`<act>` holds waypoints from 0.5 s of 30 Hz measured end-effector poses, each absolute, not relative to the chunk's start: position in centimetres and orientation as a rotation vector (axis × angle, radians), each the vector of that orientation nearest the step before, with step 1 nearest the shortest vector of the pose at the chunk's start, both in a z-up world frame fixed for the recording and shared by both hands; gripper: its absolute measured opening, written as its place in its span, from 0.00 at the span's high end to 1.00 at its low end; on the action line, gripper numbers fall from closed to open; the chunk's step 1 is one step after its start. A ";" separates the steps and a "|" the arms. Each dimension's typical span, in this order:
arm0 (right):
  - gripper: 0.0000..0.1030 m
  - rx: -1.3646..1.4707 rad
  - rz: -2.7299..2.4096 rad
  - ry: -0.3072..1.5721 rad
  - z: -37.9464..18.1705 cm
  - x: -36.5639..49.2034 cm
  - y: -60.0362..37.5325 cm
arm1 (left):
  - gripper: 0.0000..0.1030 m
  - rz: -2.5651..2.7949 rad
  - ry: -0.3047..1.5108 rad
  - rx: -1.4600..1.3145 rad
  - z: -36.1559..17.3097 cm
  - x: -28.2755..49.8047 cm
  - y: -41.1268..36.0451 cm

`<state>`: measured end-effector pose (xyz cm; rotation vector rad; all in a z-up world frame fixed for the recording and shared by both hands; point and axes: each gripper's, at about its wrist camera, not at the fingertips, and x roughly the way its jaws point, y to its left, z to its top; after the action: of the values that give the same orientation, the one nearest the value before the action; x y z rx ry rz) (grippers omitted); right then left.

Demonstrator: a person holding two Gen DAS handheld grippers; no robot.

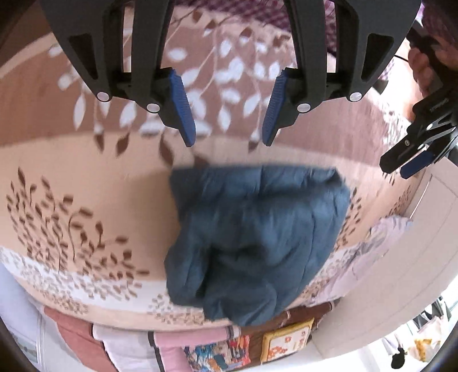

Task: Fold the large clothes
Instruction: 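Open both tools and withdraw them from the folded jacket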

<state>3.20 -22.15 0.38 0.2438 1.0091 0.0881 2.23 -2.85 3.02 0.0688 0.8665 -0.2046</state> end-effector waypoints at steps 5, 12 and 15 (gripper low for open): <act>0.52 0.214 0.051 1.018 -0.4 1.9 -20.6 | 0.12 -0.159 0.907 0.046 1.3 0.9 -2.9; 0.52 0.171 0.042 1.045 -1.8 1.0 -19.1 | 0.12 -0.120 0.945 0.028 -0.4 -0.2 -2.7; 0.52 0.106 0.019 1.022 -1.7 0.6 -18.1 | 0.12 -0.113 0.944 0.035 -0.6 -0.5 -2.6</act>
<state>0.64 -18.07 -1.67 0.1064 1.0220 0.0187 -0.52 -2.58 -0.55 0.0349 0.9439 -0.1129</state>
